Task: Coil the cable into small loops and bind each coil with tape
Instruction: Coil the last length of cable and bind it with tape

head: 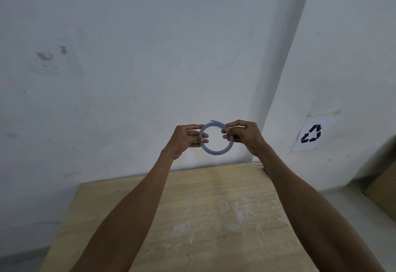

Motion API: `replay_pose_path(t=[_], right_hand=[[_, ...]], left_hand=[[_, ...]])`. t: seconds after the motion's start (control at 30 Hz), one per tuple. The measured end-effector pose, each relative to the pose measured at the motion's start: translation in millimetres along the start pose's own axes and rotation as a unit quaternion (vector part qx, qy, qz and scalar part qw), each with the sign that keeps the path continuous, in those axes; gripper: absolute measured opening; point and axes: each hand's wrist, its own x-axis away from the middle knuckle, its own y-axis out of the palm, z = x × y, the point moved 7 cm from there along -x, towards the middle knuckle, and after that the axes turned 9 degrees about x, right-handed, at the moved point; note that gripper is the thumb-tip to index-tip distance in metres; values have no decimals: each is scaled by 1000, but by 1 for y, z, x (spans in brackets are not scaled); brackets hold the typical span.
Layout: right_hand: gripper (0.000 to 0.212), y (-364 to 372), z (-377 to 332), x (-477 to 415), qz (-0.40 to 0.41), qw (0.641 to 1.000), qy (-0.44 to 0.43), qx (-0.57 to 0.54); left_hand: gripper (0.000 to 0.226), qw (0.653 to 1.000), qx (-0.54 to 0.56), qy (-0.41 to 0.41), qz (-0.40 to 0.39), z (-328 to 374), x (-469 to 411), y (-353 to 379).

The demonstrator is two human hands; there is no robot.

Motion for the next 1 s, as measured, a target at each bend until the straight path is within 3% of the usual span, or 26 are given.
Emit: replay_pose_path(t=[0.33, 0.57, 1.0], right_hand=[[29, 6, 8, -1, -32, 996, 15, -81], [26, 7, 13, -3, -40, 999, 12, -27], [26, 10, 12, 0, -52, 998, -26, 32]], left_hand=[[51, 997, 75, 6, 0, 2, -4, -4], [58, 998, 39, -31, -43, 3, -4, 1], [38, 998, -44, 33, 15, 6, -12, 8]])
